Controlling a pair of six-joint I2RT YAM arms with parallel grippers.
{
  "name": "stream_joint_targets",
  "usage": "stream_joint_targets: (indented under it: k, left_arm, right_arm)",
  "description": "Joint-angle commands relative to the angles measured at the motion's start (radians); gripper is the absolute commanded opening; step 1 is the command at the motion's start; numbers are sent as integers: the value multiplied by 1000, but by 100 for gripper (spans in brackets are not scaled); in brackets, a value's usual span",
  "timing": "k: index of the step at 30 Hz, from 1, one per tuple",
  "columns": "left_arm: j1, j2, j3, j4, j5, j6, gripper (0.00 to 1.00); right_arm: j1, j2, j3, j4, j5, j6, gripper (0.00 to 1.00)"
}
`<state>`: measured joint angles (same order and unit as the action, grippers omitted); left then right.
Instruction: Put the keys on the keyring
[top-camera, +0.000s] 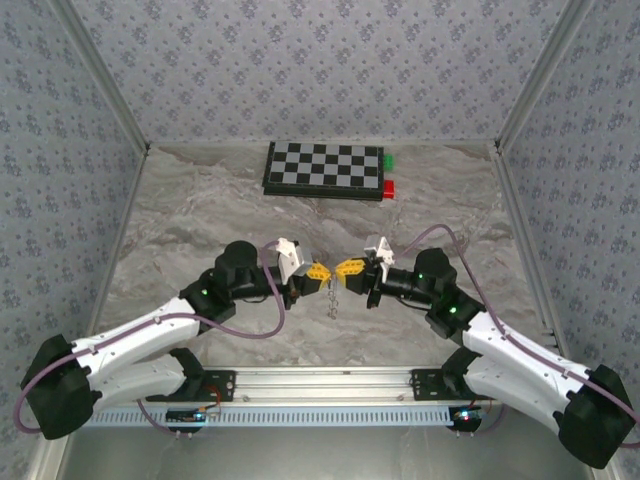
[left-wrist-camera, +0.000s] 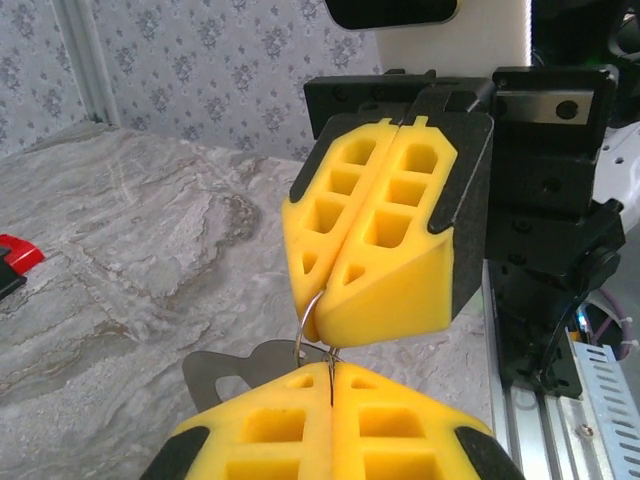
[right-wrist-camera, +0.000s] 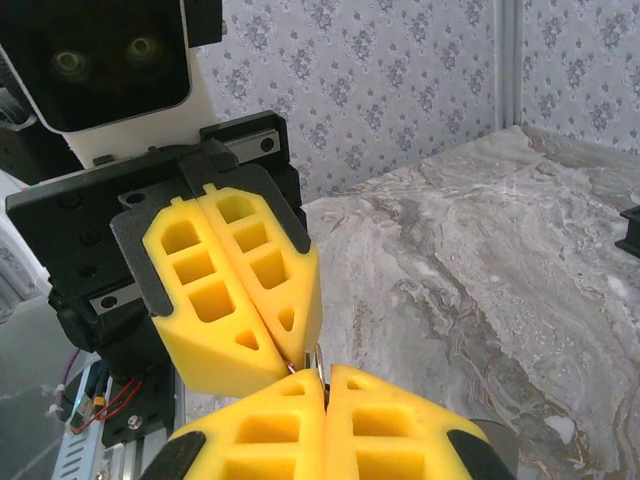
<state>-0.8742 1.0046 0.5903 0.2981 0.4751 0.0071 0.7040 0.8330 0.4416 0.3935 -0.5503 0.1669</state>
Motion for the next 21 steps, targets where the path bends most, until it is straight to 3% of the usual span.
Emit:
stream_joint_targets:
  k: [1, 21]
  left_arm:
    - [-17, -5, 33, -7, -11, 36, 0]
    - [-32, 36, 46, -22, -28, 50, 1]
  right_arm:
    - [-25, -6, 9, 49, 30, 38, 0]
    - [-58, -18, -14, 91, 42, 72, 0]
